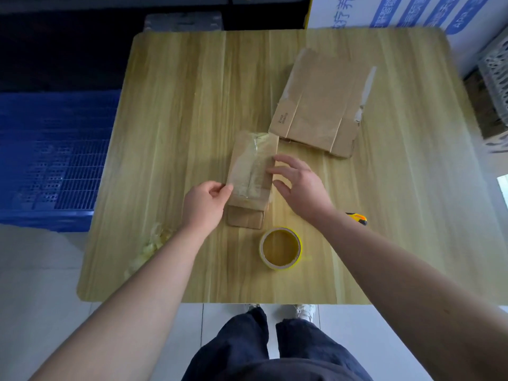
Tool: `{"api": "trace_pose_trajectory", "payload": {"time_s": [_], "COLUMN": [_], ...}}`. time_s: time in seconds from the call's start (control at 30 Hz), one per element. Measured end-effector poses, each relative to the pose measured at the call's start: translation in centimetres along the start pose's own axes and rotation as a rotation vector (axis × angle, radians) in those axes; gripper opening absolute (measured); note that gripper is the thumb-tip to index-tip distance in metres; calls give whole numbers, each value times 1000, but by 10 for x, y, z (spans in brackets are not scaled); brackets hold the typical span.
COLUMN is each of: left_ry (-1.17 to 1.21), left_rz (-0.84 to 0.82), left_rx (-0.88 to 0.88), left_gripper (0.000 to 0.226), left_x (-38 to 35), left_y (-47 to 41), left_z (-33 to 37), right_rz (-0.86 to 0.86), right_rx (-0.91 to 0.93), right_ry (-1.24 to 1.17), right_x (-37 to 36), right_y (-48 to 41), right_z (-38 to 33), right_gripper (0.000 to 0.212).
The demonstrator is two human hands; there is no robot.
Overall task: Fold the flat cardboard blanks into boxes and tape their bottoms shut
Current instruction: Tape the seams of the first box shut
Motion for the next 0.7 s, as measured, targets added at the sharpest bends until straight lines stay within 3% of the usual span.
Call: {"api": "trace_pose_trajectory", "payload": {"time_s": [0.13, 0.3, 0.43, 0.6, 0.7], "left_ry": [110, 110, 61, 45, 61], "left_rz": [-3, 78, 38, -53, -30], "left_rx": [70, 80, 22, -84, -248], "left_gripper": [39, 36, 34, 35, 33], "left_x": [-5, -7, -7, -9, 0], "left_y": [-9, 3, 8, 6, 4], "left_z": [-1, -2, 5, 6, 22], "right_rz": [314, 167, 154, 109, 131], "right_rx": [-224, -310, -343, -297, -276], "right_ry": [-140, -242, -324, -304, -278], "right_x": [16, -33, -39, -36, -18], "right_y": [42, 66, 68, 61, 51], "right_z": [5, -9, -3, 3, 7], "right_gripper": [21, 34, 40, 35, 27]}}
Point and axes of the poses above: each hand's wrist, its own y-axis away from the middle knuckle, its own x-axis out of the back of the hand, z = x × y, the point moved 10 cm from there along -y, towards the middle knuckle, and after that the axes turned 1 degree about -x, right-handed, at the moved point
